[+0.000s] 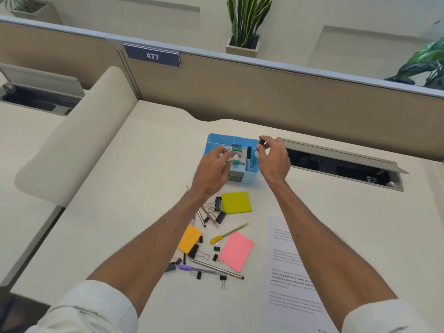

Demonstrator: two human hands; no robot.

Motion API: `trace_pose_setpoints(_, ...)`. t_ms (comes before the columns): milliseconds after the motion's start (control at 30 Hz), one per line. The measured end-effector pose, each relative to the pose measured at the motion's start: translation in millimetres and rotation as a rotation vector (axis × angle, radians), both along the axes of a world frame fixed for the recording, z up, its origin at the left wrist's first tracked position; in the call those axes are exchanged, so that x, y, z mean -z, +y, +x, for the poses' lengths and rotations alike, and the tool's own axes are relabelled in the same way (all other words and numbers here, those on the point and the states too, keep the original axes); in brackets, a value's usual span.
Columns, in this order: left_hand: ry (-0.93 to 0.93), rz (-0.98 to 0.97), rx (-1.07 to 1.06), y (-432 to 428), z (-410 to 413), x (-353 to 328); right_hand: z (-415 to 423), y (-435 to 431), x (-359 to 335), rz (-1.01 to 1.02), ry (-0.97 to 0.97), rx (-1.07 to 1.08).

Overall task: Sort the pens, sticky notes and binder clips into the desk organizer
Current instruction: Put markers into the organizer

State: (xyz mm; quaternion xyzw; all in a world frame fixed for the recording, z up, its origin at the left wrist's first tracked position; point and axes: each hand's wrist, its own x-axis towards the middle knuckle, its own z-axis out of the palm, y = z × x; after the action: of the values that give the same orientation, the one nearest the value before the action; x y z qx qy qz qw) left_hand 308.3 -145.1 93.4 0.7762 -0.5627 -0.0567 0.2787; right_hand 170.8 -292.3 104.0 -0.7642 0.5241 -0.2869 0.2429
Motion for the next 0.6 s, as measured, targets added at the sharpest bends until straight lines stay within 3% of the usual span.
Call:
trace_pose_setpoints(233, 0.056, 0.103, -0.059, 67, 17, 11, 9, 12, 15, 0.147, 0.161, 0.012)
trace_pose_setpoints(600, 0.12, 0.428, -0.293, 159, 27, 35, 4, 43, 11, 0.137, 0.033, 0.143)
